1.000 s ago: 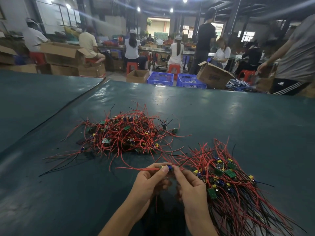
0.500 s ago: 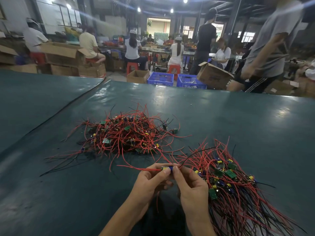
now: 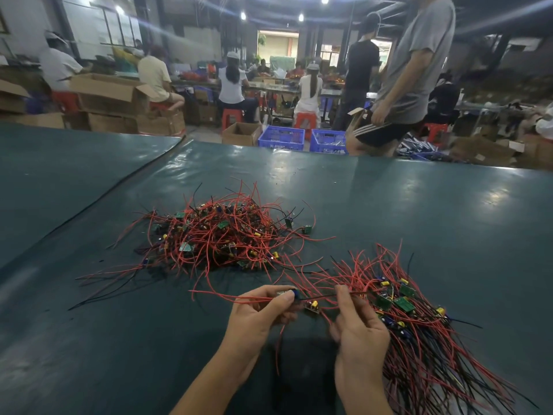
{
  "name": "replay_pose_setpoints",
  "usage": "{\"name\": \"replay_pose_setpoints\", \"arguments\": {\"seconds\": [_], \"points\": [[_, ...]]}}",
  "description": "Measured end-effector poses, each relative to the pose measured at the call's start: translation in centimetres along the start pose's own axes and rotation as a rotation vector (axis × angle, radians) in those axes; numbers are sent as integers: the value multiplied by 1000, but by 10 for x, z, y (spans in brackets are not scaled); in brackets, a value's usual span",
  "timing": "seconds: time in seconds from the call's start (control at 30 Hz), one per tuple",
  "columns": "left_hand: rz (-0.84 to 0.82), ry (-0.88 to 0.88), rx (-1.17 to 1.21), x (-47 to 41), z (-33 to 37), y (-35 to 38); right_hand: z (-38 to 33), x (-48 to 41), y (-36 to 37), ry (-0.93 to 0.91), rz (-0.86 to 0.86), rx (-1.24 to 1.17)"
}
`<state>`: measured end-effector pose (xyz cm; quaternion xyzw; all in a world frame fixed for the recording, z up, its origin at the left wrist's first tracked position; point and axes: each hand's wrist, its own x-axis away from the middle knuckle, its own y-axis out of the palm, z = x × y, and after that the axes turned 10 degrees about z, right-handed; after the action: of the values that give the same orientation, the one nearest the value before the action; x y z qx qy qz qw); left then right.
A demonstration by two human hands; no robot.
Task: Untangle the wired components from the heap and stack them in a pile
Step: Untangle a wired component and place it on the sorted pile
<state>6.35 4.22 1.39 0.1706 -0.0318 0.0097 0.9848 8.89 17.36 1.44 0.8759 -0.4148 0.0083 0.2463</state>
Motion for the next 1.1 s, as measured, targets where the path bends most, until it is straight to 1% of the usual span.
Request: {"name": "replay_pose_setpoints", "arguments": {"seconds": [0.07,0.13,0.3,0.37,0.47,0.57,0.67,0.8,0.83,0.93,1.1], "points": [[21,-6,35,-3,1,-3,-5,-7,-4,27,50,-46],[28,-23,62,-4,2,-5,-7,-9,-6,36,61,-64],[11,-54,64,-4,3,-7,-7,-7,-5,79,-38,-84],[-24,-44,11,-2,1,-6,-6,-4,-3,74,-78,-42],[-75,-46,-56,1,-1,-2,-3,4,0,63,-123,94],[-73,-57,-73,2,-1,-2,2,7,1,58,-176,124],[-61,-65,-65,0,2,-5,4,8,3,7,-256,207],[-99,-53,-69,-1,1,-6,9,13,6,-82,-381,291],[-98,-47,-69,-1,0,-6,9,13,6,-116,-382,306],[-100,-30,-55,-3,-2,-6,9,12,6,-194,-314,349],[-80,2,-63,-4,-3,-6,4,8,4,-46,-188,190]]}}
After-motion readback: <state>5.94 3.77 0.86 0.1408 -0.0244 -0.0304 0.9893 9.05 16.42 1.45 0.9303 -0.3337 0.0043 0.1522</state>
